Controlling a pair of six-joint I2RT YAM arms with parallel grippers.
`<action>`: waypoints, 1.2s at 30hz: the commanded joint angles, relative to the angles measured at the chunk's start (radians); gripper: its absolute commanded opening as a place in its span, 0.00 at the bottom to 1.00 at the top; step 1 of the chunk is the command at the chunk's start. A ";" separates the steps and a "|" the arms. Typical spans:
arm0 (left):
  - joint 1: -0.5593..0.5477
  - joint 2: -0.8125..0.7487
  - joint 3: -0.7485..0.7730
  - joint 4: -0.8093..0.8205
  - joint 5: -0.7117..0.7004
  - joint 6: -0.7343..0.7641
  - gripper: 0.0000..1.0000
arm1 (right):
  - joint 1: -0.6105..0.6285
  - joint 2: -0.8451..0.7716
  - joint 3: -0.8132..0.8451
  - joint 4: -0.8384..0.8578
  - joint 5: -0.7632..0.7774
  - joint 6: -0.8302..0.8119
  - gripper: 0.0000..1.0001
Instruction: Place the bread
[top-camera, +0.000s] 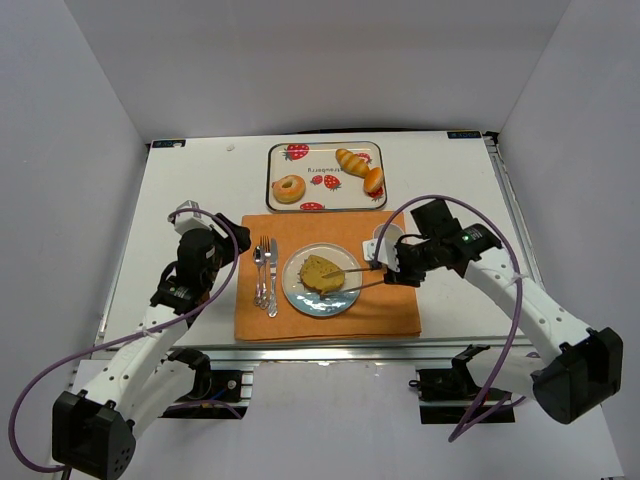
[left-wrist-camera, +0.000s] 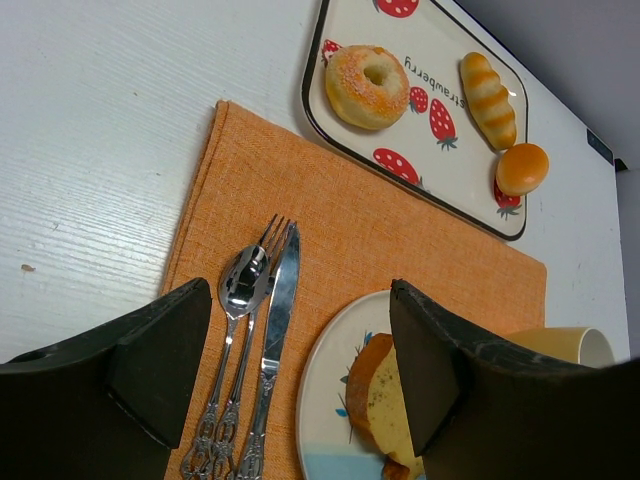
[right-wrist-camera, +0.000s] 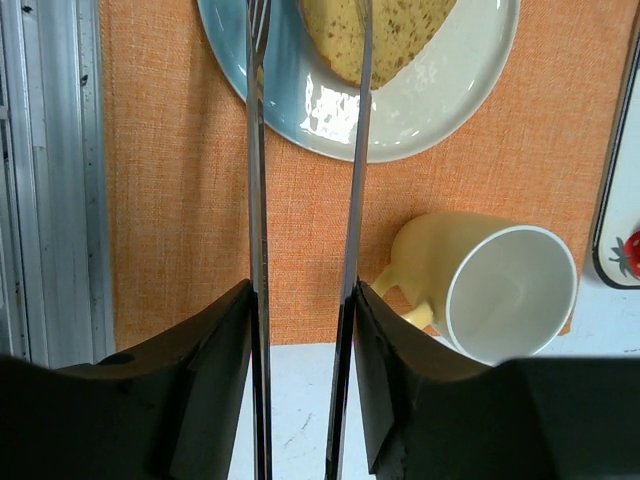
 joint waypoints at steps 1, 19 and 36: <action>0.005 -0.026 0.011 0.009 -0.005 -0.001 0.81 | 0.003 -0.038 0.068 0.003 -0.056 0.002 0.47; 0.005 0.016 0.033 0.049 0.002 0.008 0.82 | 0.075 0.540 0.488 0.566 0.283 0.068 0.43; 0.005 0.042 0.039 0.052 -0.003 0.019 0.82 | 0.106 0.821 0.665 0.626 0.351 -0.033 0.48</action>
